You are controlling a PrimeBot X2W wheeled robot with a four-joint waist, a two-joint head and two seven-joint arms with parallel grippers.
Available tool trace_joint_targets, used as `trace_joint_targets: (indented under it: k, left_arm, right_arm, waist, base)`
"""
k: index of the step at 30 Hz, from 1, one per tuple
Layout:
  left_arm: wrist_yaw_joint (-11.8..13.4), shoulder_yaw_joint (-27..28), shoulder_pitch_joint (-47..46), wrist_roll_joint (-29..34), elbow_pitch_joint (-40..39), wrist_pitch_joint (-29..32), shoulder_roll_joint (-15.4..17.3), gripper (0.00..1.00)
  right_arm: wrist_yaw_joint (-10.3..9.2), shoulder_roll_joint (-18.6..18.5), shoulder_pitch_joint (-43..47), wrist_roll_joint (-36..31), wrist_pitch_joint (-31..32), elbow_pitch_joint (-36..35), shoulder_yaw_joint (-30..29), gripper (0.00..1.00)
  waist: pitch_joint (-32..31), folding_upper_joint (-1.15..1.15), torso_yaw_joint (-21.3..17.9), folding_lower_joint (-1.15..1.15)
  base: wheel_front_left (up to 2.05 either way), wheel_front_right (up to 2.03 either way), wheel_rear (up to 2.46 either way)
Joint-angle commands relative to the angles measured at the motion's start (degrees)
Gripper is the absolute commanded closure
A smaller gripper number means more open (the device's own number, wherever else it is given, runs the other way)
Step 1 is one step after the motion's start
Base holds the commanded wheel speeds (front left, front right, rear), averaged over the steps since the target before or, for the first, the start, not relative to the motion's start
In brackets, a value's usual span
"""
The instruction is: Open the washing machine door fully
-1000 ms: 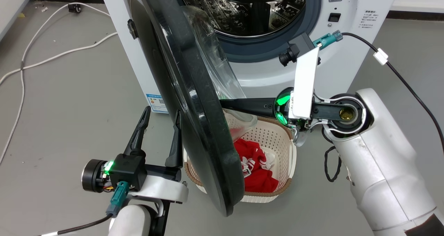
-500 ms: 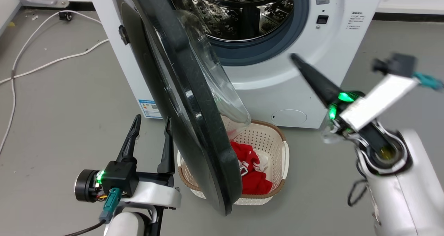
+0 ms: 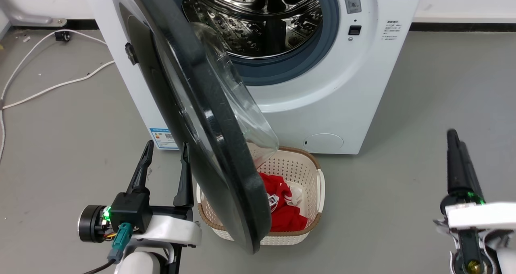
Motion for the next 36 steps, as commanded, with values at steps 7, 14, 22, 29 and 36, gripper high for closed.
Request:
trace_joint_targets:
  k: [7,14,22,29,36]
  left_arm:
    - [-0.18,1.37,1.23,0.3,-0.14,-0.14,-0.03,0.0]
    - [-0.43,1.79,0.75,0.55,-0.5,-0.14,-0.03,0.0]
    - [-0.88,2.23,0.11,1.18,-0.54,-0.14,-0.03,0.0]
    - [-1.08,2.47,0.07,1.47,-0.61,-0.14,-0.03,0.0]
    - [-1.2,2.77,-0.14,1.66,-0.58,-0.14,-0.03,0.0]
  right_arm:
    - [0.0,0.87,3.62,-19.35,-6.06,-2.37,-4.22,0.0]
    - [-0.01,1.07,4.9,-40.7,-7.43,-8.58,-4.6,0.0]
    - [-0.01,1.1,7.66,-54.53,-7.52,-11.48,-1.73,0.0]
    - [-0.02,1.09,9.36,-54.2,-7.7,-7.27,-1.27,0.0]
    - [-0.02,1.09,8.4,-53.43,-8.25,-5.09,-1.2,0.0]
  waist:
    - [-0.48,0.0,-1.4,0.0]
    - [-0.26,0.0,-1.44,0.0]
    - [0.07,0.0,-1.28,0.0]
    - [0.26,0.0,-1.53,0.0]
    - [0.46,0.0,-1.87,0.0]
  base:
    - [0.0,0.0,0.0]
    - [0.0,0.0,0.0]
    - [0.0,0.0,0.0]
    - [0.0,0.0,0.0]
    - [0.0,0.0,0.0]
